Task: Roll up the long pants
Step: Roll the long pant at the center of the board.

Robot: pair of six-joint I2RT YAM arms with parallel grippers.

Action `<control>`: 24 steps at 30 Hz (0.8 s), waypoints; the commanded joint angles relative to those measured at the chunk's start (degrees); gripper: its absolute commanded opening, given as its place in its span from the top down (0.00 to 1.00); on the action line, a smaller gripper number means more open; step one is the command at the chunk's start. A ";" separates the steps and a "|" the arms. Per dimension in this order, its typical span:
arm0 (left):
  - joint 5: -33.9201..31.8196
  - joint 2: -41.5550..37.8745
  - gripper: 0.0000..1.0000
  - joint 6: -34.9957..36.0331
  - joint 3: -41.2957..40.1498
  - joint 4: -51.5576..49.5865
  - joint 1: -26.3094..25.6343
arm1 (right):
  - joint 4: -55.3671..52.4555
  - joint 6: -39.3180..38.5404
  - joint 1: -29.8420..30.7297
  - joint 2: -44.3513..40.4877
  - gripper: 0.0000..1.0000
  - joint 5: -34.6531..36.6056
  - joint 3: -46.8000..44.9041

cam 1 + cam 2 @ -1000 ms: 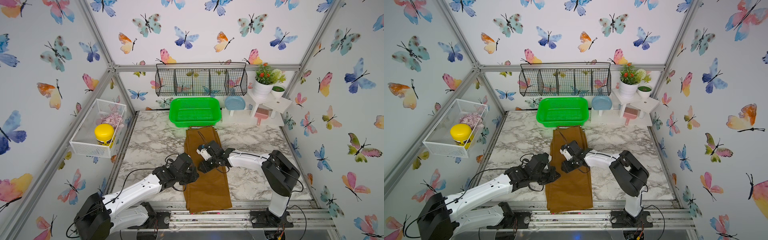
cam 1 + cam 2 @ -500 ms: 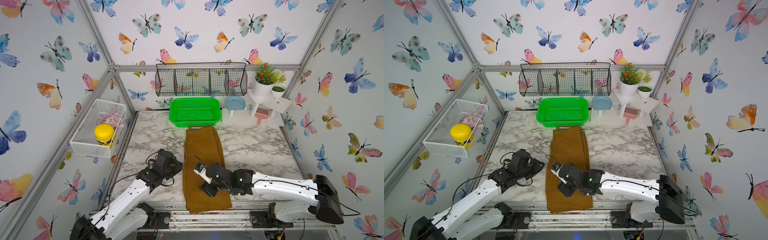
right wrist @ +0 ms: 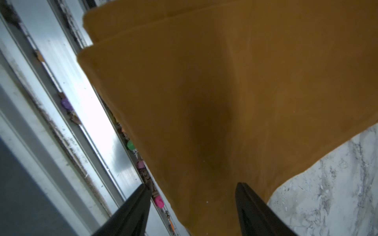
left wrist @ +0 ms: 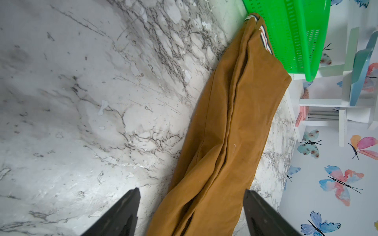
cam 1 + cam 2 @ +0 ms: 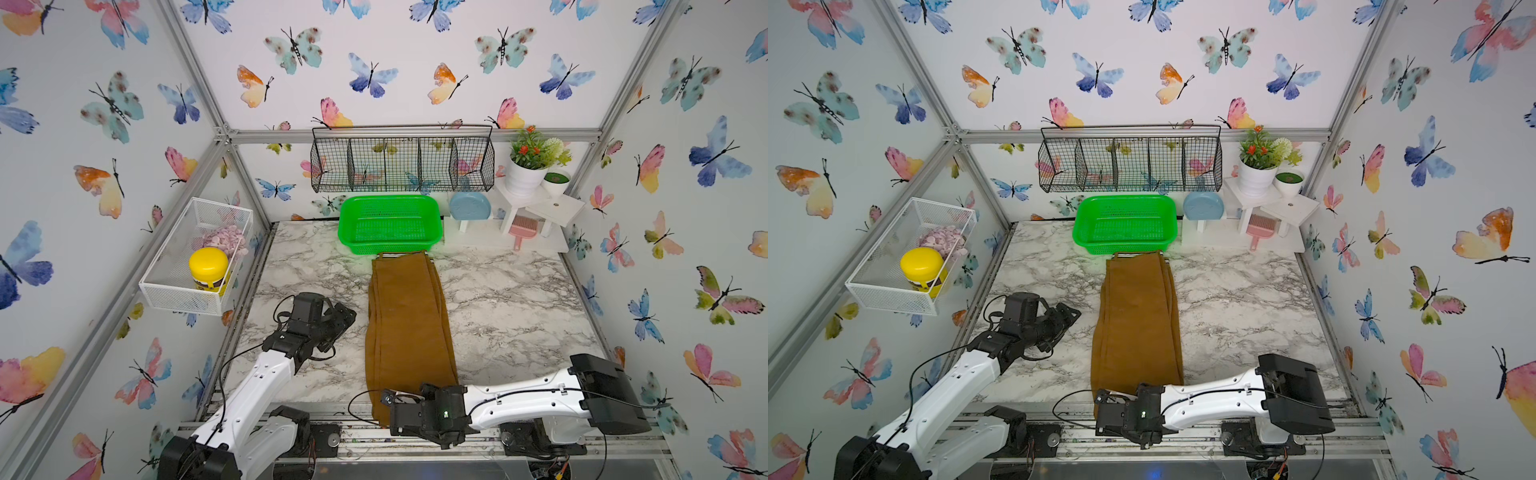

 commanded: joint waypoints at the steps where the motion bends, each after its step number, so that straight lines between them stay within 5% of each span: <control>1: 3.47 0.07 0.16 1.34 -0.75 0.44 0.64 | -0.37 -0.07 0.22 -1.02 0.25 -0.38 -0.60; 24: 5.96 -0.40 0.16 2.22 -2.68 1.08 4.14 | 7.37 -3.44 -0.04 6.37 0.23 -9.56 -0.23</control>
